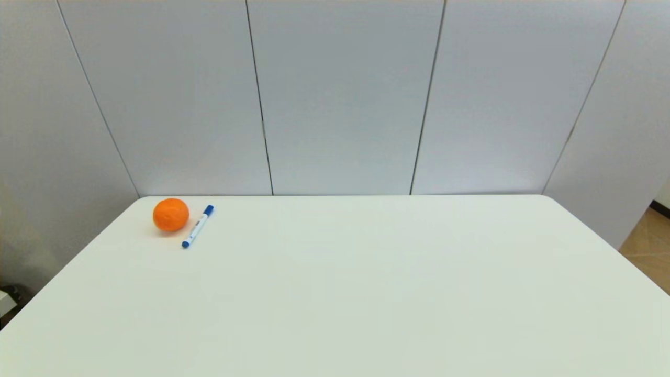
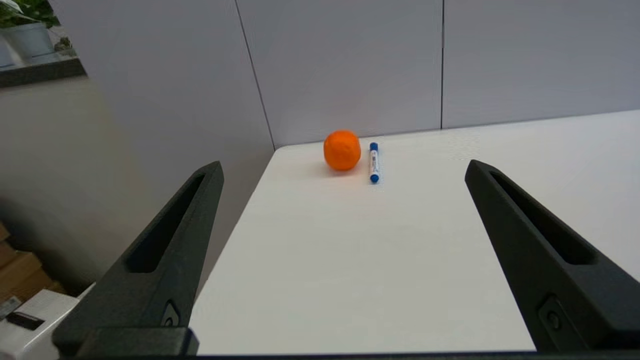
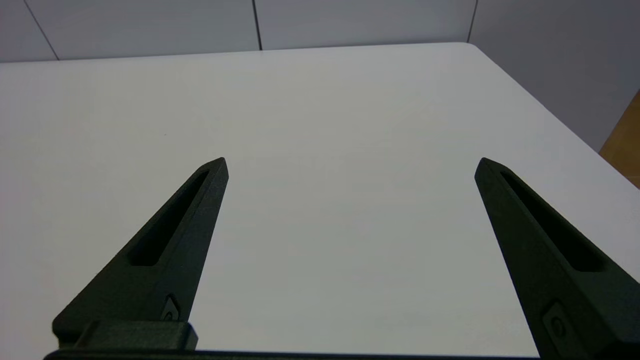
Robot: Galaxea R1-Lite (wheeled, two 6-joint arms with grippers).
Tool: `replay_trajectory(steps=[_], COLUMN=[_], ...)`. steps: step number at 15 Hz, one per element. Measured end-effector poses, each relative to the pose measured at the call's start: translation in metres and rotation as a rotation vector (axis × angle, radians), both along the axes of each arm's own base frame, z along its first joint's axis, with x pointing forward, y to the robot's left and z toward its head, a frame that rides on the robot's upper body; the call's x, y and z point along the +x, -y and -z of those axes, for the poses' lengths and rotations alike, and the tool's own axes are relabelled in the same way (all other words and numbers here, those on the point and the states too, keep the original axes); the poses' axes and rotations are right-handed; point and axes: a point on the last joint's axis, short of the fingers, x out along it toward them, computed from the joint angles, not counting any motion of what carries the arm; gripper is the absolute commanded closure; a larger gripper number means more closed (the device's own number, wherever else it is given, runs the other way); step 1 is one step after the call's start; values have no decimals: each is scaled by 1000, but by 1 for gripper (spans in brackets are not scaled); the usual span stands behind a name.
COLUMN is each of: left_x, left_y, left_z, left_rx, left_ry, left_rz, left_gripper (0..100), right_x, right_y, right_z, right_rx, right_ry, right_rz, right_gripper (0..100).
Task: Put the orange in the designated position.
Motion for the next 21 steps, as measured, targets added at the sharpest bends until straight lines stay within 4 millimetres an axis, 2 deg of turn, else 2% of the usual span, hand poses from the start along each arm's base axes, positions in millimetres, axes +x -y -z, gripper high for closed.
replay_trajectory(steps=[3, 11, 21], left_x=[8, 47, 67], left_y=[0, 1, 2], left_z=[14, 61, 98], left_rx=[-2, 8, 9], left_ry=[-26, -100, -124], left_rz=[2, 74, 120], left_gripper=[0, 0, 0], right_x=[0, 0, 0], right_y=[0, 0, 0], right_z=[0, 0, 0], right_rx=[0, 0, 0], right_ry=[0, 0, 0], right_rz=[0, 0, 0], right_gripper=[0, 0, 0])
